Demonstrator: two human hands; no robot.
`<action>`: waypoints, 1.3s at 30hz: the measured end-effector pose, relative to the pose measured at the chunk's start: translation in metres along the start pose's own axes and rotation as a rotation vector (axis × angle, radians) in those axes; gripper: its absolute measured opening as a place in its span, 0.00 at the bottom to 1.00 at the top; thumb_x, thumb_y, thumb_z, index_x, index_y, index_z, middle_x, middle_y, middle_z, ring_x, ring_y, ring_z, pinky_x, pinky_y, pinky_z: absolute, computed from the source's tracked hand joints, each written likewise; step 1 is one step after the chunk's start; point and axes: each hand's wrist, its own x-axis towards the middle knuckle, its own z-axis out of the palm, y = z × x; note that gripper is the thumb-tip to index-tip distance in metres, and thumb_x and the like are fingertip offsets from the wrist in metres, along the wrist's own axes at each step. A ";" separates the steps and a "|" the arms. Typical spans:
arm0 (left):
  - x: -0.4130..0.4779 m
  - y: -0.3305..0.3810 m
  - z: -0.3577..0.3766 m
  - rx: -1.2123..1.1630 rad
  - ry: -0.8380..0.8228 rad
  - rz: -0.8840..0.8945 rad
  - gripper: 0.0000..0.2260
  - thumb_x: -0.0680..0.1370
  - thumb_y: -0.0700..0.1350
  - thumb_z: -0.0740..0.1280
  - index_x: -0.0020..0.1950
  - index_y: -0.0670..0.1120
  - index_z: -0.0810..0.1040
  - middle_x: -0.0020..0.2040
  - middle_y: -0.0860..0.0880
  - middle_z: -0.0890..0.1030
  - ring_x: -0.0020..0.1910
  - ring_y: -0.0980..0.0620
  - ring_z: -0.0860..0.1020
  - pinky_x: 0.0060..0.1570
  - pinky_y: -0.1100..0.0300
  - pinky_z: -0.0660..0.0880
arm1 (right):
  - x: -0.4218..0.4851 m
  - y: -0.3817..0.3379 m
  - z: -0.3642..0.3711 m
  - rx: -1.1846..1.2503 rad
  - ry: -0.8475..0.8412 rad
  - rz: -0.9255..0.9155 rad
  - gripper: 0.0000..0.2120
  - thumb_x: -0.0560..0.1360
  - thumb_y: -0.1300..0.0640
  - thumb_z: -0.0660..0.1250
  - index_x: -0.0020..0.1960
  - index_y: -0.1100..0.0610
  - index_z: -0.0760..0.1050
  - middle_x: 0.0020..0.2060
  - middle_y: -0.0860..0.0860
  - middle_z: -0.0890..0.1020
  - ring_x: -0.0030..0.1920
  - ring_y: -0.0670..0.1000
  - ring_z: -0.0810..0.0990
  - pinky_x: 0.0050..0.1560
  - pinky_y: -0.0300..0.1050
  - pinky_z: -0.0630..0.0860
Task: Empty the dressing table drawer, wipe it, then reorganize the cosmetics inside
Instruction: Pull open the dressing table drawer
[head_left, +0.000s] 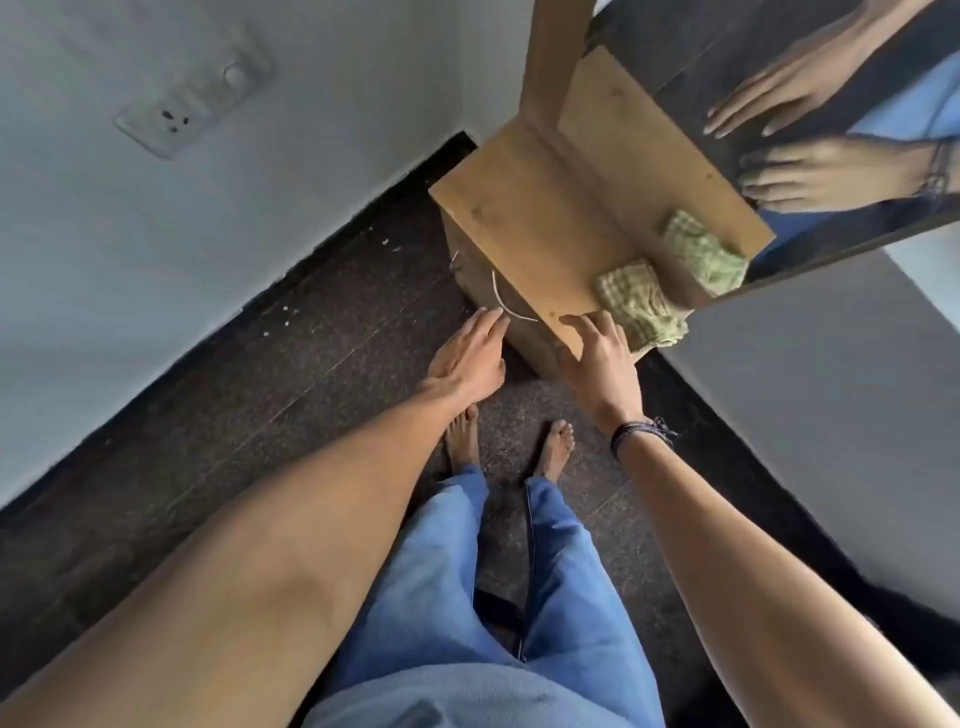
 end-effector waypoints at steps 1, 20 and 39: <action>0.009 -0.003 0.005 0.018 0.010 0.010 0.29 0.81 0.42 0.64 0.81 0.41 0.57 0.82 0.47 0.55 0.81 0.48 0.52 0.77 0.57 0.55 | 0.004 0.001 0.008 0.040 0.019 -0.013 0.16 0.80 0.57 0.68 0.67 0.58 0.78 0.58 0.58 0.77 0.60 0.60 0.76 0.60 0.54 0.74; 0.091 -0.058 0.129 -0.056 0.713 0.173 0.12 0.78 0.48 0.60 0.52 0.46 0.80 0.53 0.49 0.82 0.62 0.46 0.70 0.58 0.51 0.76 | 0.010 0.041 0.144 0.103 0.392 -0.278 0.16 0.80 0.63 0.64 0.67 0.58 0.79 0.66 0.50 0.79 0.65 0.51 0.78 0.61 0.44 0.76; -0.054 -0.131 0.149 -0.532 0.673 -0.201 0.11 0.77 0.39 0.64 0.52 0.46 0.85 0.55 0.46 0.84 0.57 0.44 0.80 0.47 0.56 0.74 | -0.107 -0.033 0.183 -0.186 0.308 -0.216 0.14 0.75 0.60 0.66 0.58 0.51 0.83 0.51 0.52 0.82 0.49 0.60 0.81 0.42 0.47 0.73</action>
